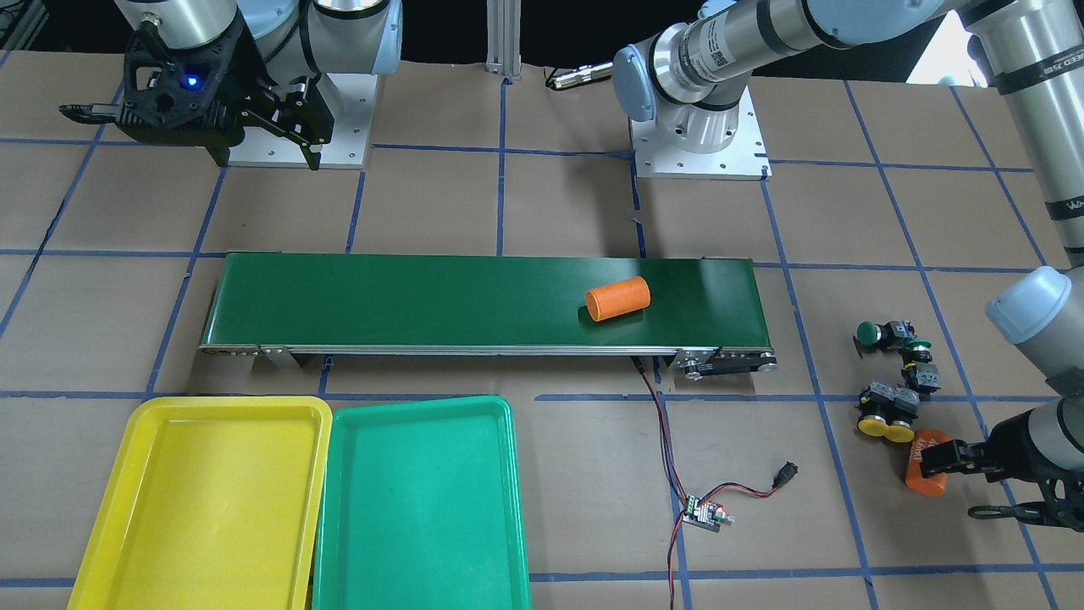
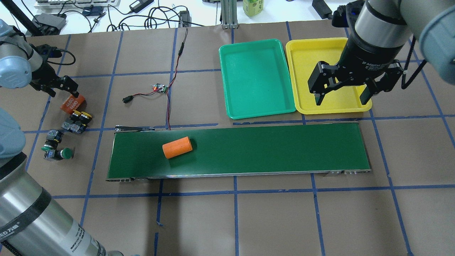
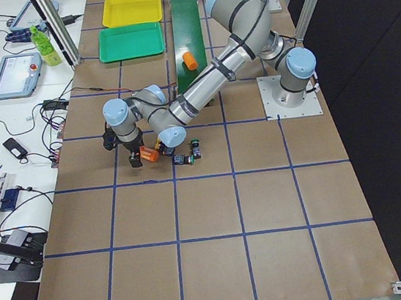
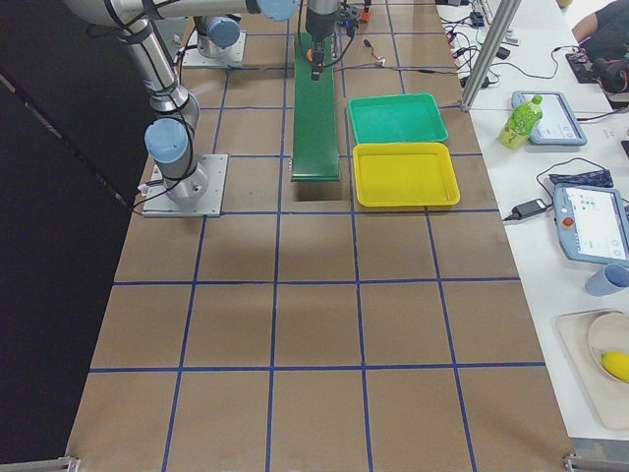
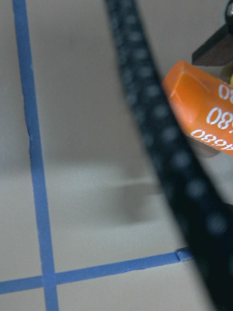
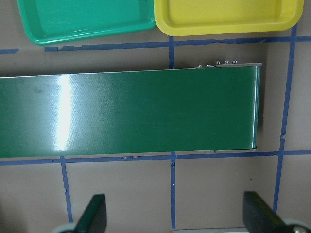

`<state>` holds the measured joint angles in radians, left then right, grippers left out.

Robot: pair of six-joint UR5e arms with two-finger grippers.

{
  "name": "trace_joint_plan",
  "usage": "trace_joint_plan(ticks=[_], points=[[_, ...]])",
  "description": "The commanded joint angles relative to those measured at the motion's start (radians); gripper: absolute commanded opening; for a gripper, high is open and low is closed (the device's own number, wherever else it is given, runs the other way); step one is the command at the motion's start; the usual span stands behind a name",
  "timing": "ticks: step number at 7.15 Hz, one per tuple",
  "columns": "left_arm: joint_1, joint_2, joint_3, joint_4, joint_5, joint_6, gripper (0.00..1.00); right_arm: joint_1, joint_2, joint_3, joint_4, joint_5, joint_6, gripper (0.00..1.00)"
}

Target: Sort buttons by color to trays

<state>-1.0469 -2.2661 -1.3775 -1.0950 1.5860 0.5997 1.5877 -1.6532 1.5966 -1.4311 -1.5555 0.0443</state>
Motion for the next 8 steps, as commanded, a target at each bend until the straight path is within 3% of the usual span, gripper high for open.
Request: trace_joint_plan(ticks=[1, 7, 8], points=[[0.001, -0.010, -0.018, -0.009, -0.004, -0.003, 1.00, 0.000, 0.000, -0.001, -0.002, -0.008, 0.002, 1.00], [0.001, -0.001, -0.046, -0.019, -0.004, 0.032, 1.00, 0.000, 0.000, -0.001, 0.000, -0.008, 0.002, 1.00], [0.001, -0.004, -0.046, -0.019, -0.003, 0.090, 0.27, 0.000, 0.000, 0.000, 0.000, -0.011, 0.002, 1.00]])
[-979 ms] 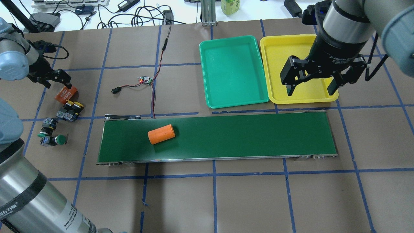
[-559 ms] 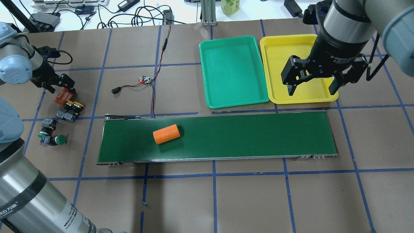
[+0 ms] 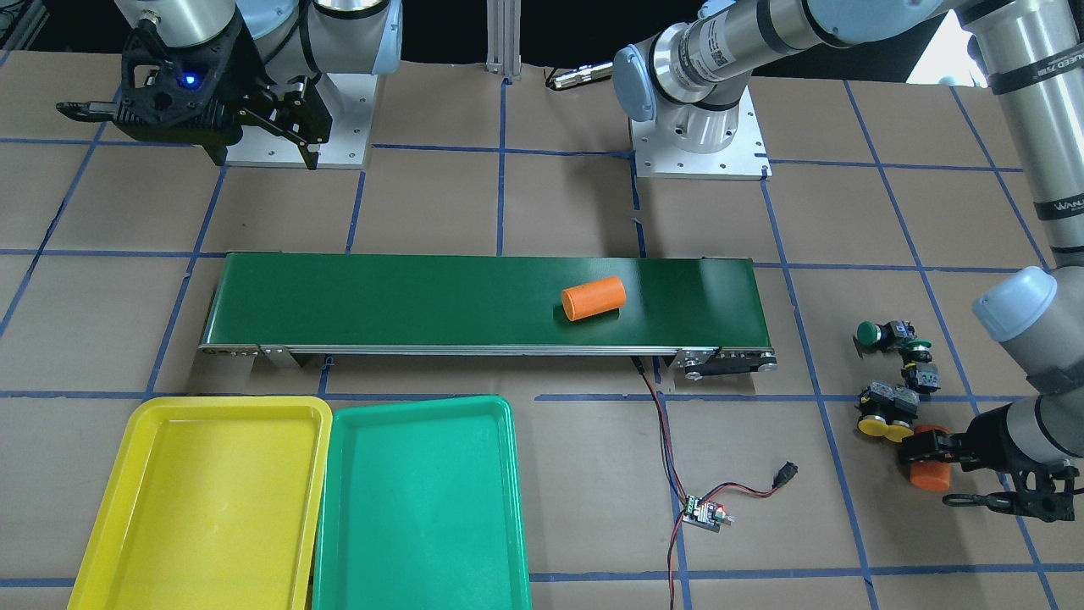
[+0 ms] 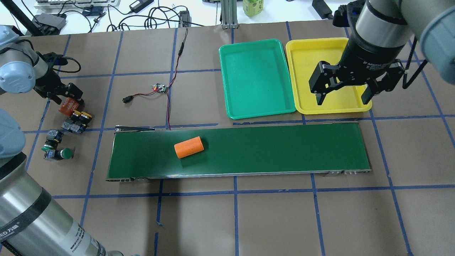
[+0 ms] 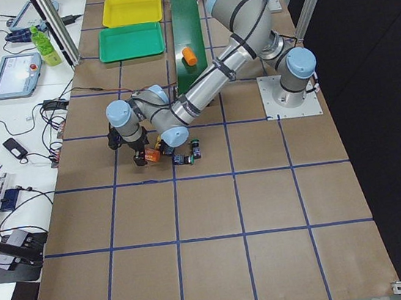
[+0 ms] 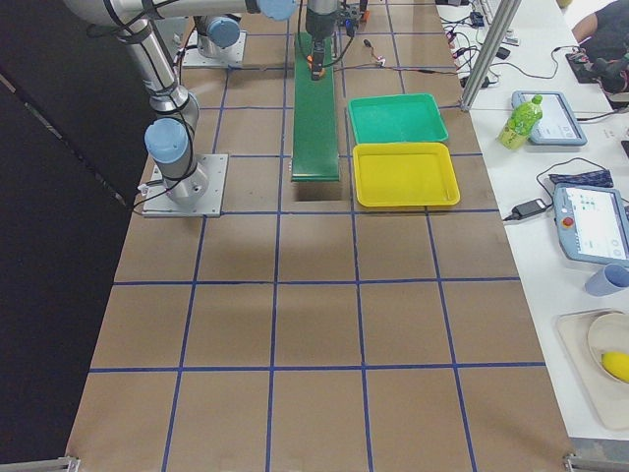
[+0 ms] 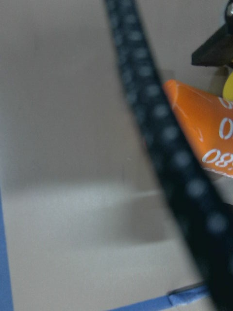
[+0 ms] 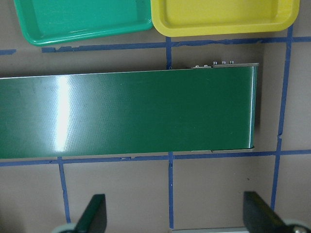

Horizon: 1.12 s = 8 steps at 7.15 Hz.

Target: Sort buttons by color to trays

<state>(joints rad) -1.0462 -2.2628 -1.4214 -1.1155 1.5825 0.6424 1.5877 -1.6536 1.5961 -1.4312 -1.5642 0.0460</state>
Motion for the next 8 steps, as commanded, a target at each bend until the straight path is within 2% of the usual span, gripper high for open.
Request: trace_joint_plan(ticks=[1, 3, 4, 5, 6, 8], points=[[0.000, -0.003, 0.001, 0.002, 0.005, 0.077, 0.00, 0.000, 0.000, -0.001, 0.000, -0.002, 0.000, 1.00], [-0.009, 0.041, 0.015, -0.021, 0.004, 0.102, 0.00, 0.000, 0.000, 0.001, -0.002, 0.000, 0.000, 1.00], [-0.040, 0.099, 0.027, -0.086, 0.005, 0.103, 0.00, 0.000, 0.000, -0.001, -0.002, -0.002, -0.002, 1.00], [-0.123, 0.203, -0.005, -0.154, 0.023, 0.111, 0.00, 0.000, 0.000, 0.001, -0.002, -0.002, -0.002, 1.00], [-0.224, 0.300, -0.089, -0.228, 0.072, 0.176, 0.00, 0.000, 0.000, 0.001, -0.002, -0.002, 0.000, 1.00], [-0.398, 0.501, -0.326, -0.231, 0.064, 0.268, 0.00, -0.002, 0.000, -0.001, -0.002, -0.004, 0.000, 1.00]])
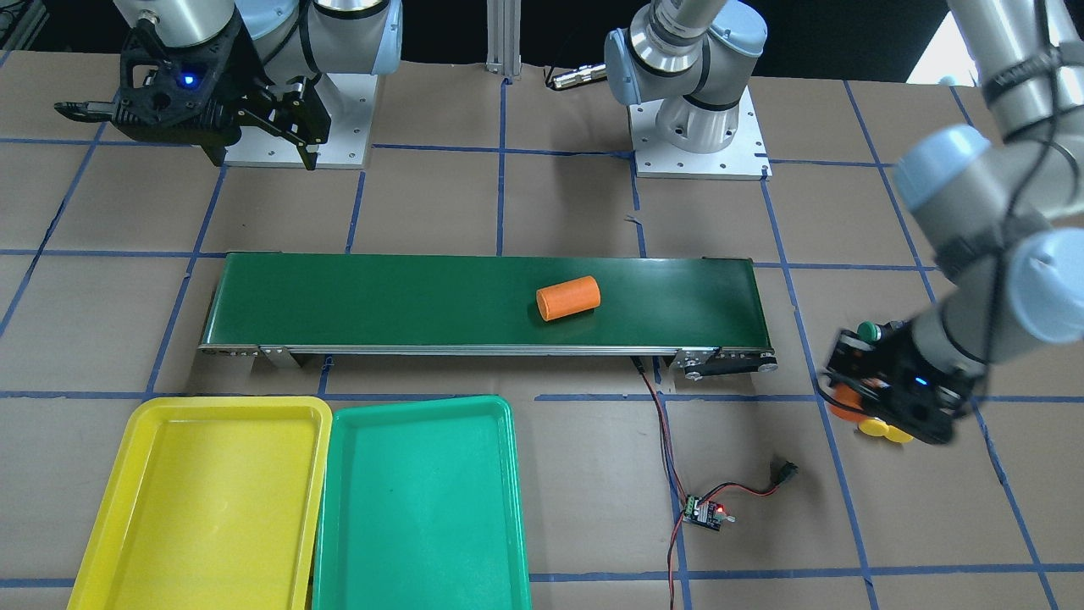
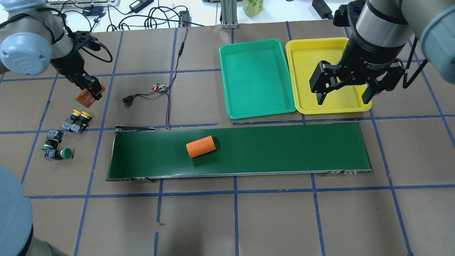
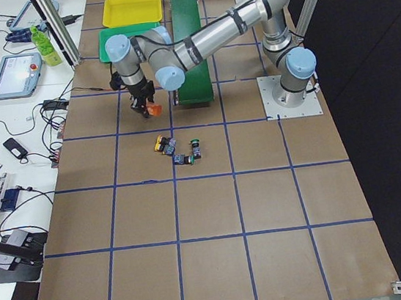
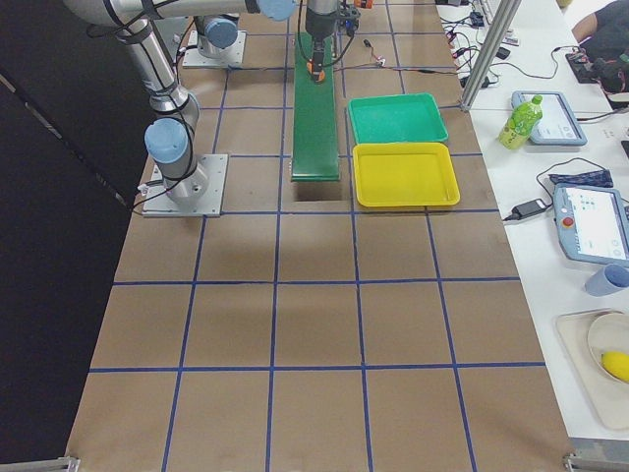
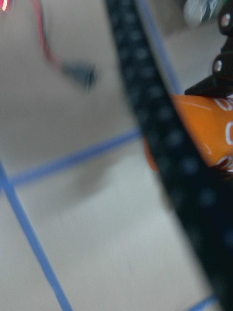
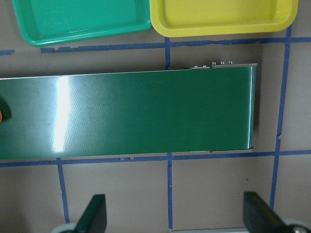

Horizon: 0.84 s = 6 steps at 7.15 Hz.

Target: Sort buttons by color to trays

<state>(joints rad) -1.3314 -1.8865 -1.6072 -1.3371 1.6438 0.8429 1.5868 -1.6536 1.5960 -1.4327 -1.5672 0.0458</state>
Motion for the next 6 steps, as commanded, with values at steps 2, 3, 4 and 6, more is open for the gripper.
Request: trace_joint_plan(ticks=[2, 3, 4, 6], points=[[-0.227, 0.207, -0.270, 0.069, -0.012, 0.192, 0.00, -0.004, -0.002, -0.001, 0.000, -0.002, 0.000, 1.00], [-0.242, 0.224, -0.339, 0.084, -0.009, 0.308, 0.00, -0.001, -0.002, -0.001, 0.000, -0.002, 0.000, 1.00], [-0.242, 0.231, -0.443, 0.231, -0.010, 0.376, 0.00, -0.001, -0.002, -0.001, 0.000, -0.001, 0.000, 1.00], [-0.246, 0.268, -0.528, 0.360, -0.034, 0.436, 0.05, -0.001, -0.002, -0.001, 0.000, -0.001, 0.000, 1.00]])
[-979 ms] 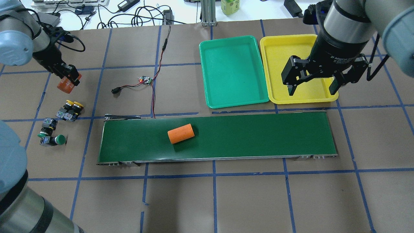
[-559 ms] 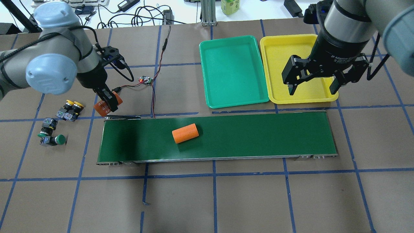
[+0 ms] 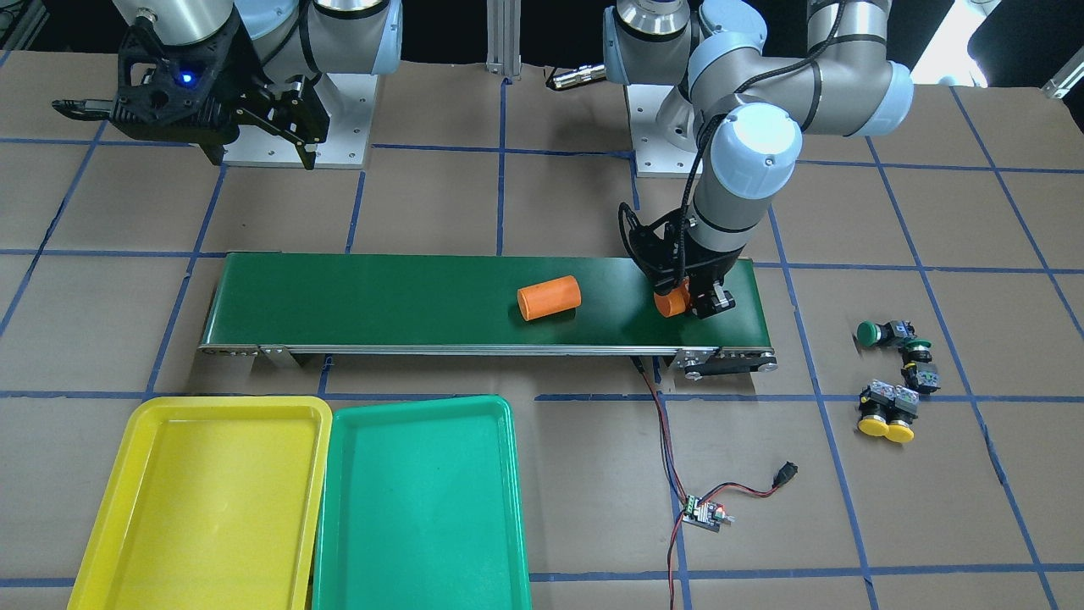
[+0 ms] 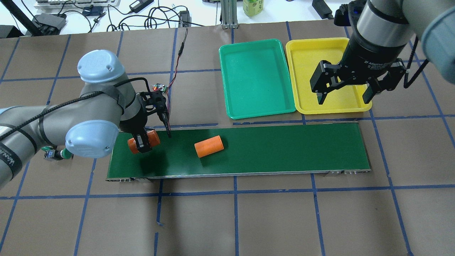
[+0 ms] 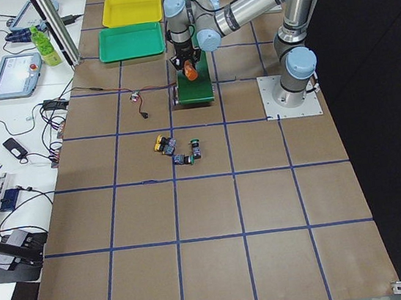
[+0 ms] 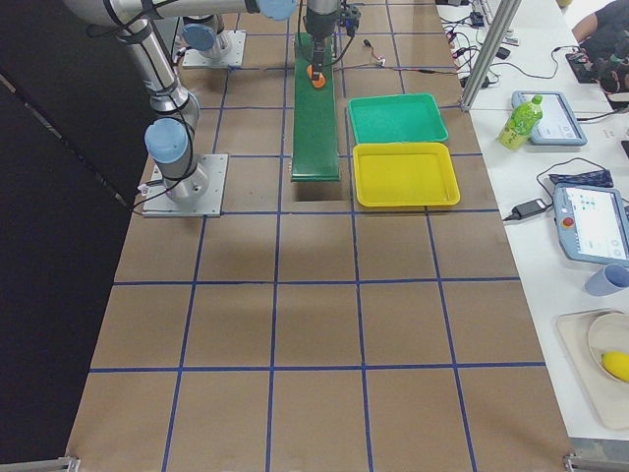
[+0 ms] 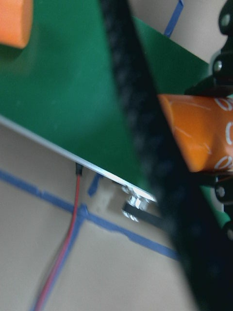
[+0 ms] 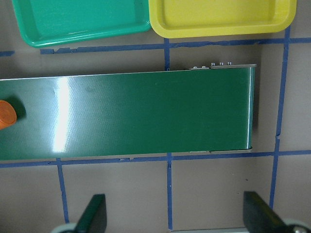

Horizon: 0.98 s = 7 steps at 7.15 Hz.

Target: Sort buttons by color to trays

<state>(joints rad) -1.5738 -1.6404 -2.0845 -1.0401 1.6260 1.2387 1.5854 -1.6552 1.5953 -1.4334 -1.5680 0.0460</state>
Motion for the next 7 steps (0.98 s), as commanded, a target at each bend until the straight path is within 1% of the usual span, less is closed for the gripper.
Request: trace_joint_plan(ticks=[1, 2, 3, 4, 5, 6, 7], points=[[-0.011, 0.017, -0.069, 0.065, -0.034, 0.029, 0.80, -0.001, 0.000, 0.000, 0.001, 0.000, 0.000, 1.00], [-0.015, 0.025, -0.068, 0.074, -0.031, 0.039, 1.00, -0.001, 0.000, 0.000, 0.001, -0.001, 0.000, 1.00], [-0.018, 0.039, -0.062, 0.077, -0.028, 0.022, 1.00, -0.002, 0.000, 0.000, 0.001, 0.000, 0.000, 1.00], [-0.006, 0.068, -0.025, 0.059, -0.026, 0.021, 1.00, -0.001, 0.000, 0.000, -0.001, 0.000, 0.000, 1.00], [0.041, 0.086, 0.072, -0.056, -0.028, 0.013, 1.00, -0.001, 0.000, 0.000, 0.001, 0.000, 0.000, 1.00], [0.167, 0.058, 0.189, -0.224, -0.022, -0.075, 1.00, -0.001, 0.000, 0.000, 0.001, 0.000, 0.000, 1.00], [0.322, -0.014, 0.255, -0.271, -0.034, -0.118, 1.00, -0.001, 0.000, 0.000, 0.001, -0.001, 0.000, 1.00]])
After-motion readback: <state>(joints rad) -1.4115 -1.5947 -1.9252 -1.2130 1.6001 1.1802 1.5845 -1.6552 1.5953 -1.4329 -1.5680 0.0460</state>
